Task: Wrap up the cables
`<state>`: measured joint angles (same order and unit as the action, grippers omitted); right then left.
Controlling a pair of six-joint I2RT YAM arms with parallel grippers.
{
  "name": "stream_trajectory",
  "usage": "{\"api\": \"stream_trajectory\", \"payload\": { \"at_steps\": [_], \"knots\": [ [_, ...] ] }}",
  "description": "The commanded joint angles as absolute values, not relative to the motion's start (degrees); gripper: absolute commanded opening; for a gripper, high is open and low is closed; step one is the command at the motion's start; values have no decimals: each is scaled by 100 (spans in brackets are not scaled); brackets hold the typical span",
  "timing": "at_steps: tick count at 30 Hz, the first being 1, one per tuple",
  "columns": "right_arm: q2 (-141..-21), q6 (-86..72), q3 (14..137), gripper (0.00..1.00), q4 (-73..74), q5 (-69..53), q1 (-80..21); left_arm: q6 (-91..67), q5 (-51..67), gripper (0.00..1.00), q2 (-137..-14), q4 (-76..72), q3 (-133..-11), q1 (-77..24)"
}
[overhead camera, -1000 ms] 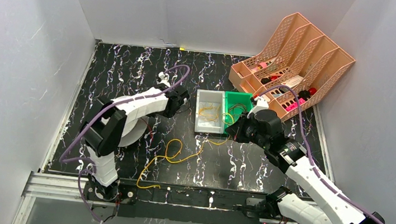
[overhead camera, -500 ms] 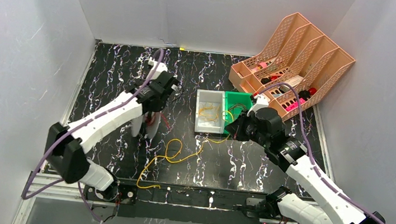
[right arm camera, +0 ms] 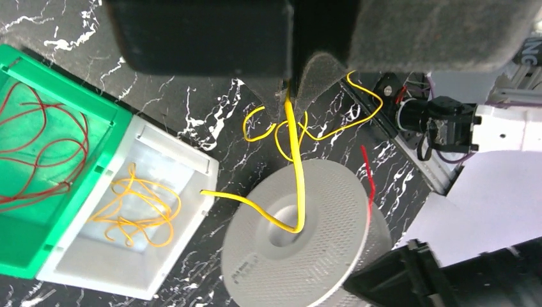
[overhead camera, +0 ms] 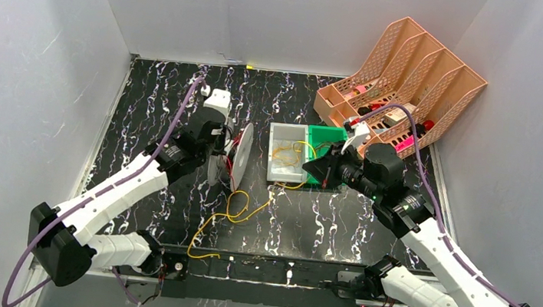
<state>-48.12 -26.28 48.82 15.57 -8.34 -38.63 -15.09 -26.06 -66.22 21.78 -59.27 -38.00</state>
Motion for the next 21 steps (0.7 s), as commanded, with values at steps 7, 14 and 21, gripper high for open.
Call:
{"api": "stream_trajectory", "payload": {
  "at_steps": [7,14,21],
  "knots": [
    [-4851,-2348,5395,0,1037,-2221,-3833,-1224,-1715,0,-6538,1511,-5764,-3806],
    [-5229,-2472,5487,0,678,-2890,-3840,-1144,-1341,0,-6688,1521,-5691,-3806],
    [-5702,-3032,5305,0,-321,-3627,-3837,-1229,-1139,0,-6971,1430,-5670,-3806]
  ]
}}
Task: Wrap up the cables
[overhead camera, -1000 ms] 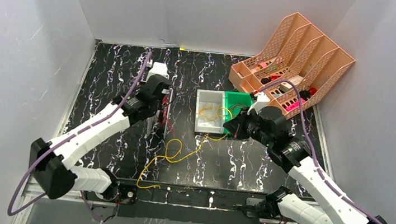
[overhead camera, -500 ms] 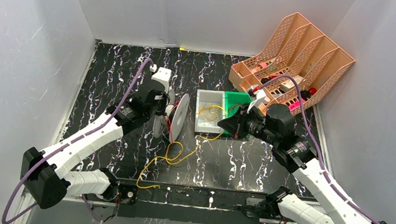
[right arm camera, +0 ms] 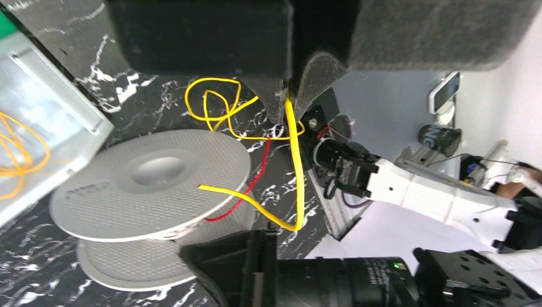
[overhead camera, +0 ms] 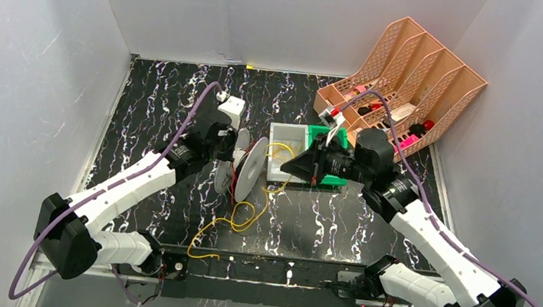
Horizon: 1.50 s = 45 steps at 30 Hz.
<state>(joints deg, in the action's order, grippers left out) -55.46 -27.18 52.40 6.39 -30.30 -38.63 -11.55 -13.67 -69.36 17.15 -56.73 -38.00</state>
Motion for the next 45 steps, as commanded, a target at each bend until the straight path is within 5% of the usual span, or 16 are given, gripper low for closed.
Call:
{"api": "stream_trajectory", "payload": {
  "at_steps": [1,30,45],
  "knots": [
    [-5771,-3092,5303,0,-395,-3679,-3833,-1258,-1094,0,-6988,1383,-5644,-3807],
    [-6986,-4627,5238,0,-1606,-3865,-3836,-1301,-909,23,-6842,1365,-5642,-3805],
    [-7006,-5383,5172,0,-1635,-3436,-3834,-1213,-1004,44,-6392,1594,-5840,-3806]
  ]
}}
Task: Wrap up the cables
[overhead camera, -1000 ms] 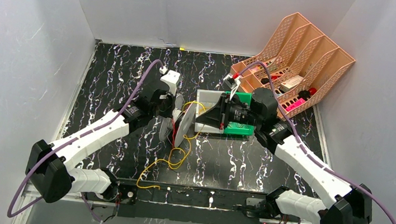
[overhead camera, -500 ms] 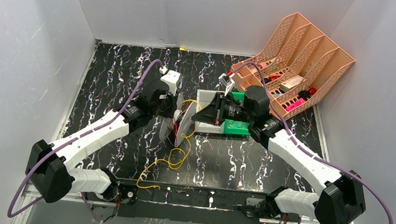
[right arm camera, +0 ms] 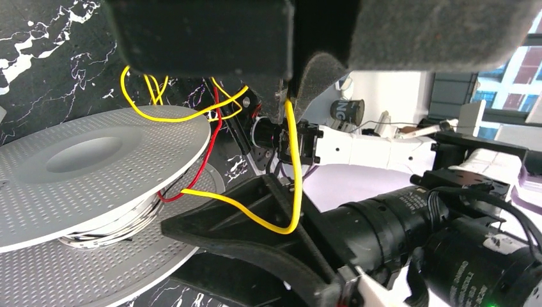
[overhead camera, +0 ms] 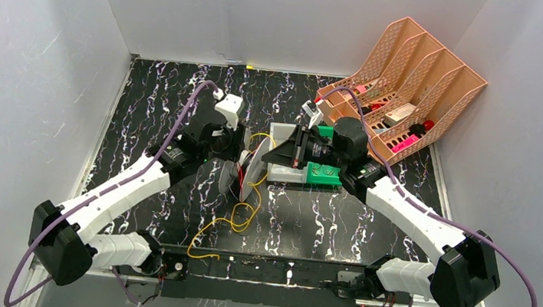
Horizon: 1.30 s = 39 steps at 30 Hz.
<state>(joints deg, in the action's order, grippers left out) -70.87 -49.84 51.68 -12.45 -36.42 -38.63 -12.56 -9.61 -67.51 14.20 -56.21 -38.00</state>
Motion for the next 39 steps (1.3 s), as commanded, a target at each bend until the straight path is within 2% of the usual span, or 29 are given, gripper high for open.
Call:
{"api": "stream_trajectory", "payload": {
  "at_steps": [1,5,18,27,39],
  "knots": [
    [-7011,-5470,5162,0,-1635,-3395,-3835,-1213,-1014,45,-6333,1632,-5844,-3806],
    [-6978,-5905,5069,0,-1735,-3210,-3840,-1195,-1044,50,-5913,1746,-5837,-3806],
    [-7267,-7676,5048,0,-2601,-3339,-3997,-1057,-58,69,-5150,1738,-5777,-3806],
    [-7078,-8441,4660,0,-2908,-2840,-4217,-958,287,75,-5091,1687,-5845,-3806],
    [-7356,-9473,4277,0,-3422,-2602,-4481,-605,-154,77,-5513,1919,-5873,-3806]
  ]
}}
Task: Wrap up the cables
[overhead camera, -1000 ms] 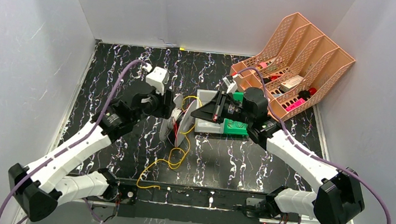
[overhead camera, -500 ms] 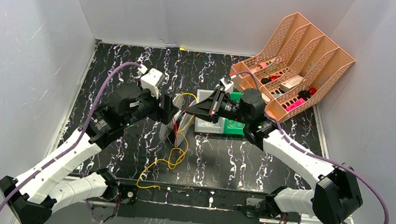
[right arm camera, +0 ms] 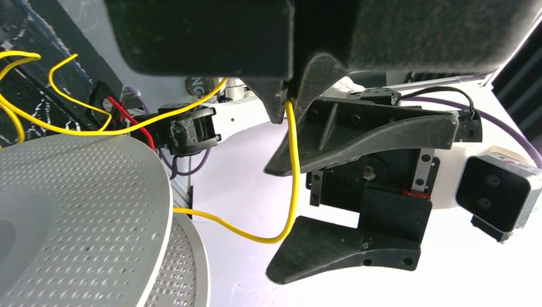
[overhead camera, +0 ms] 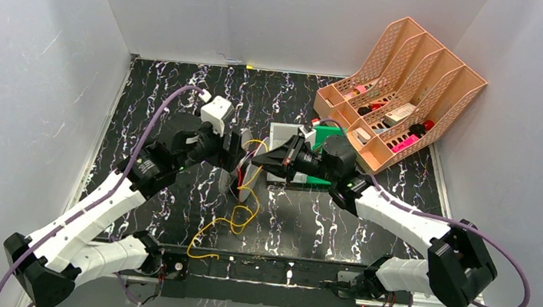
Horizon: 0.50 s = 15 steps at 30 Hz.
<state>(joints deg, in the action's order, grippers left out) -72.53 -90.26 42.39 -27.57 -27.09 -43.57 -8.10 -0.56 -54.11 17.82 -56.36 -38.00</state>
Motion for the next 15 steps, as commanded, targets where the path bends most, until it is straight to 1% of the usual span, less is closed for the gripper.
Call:
{"api": "stream_trajectory", "payload": {
  "at_steps": [1,10,15],
  "knots": [
    [-7386,-9516,4287,0,-3438,-2582,-4494,-586,-162,78,-5542,1912,-5865,-3806],
    [-7587,-9830,4247,0,-3619,-2470,-4526,-530,-232,79,-5783,1891,-5802,-3806],
    [-7626,-9910,4194,0,-3684,-2358,-4526,-504,-473,79,-5991,1915,-5781,-3806]
  ]
}}
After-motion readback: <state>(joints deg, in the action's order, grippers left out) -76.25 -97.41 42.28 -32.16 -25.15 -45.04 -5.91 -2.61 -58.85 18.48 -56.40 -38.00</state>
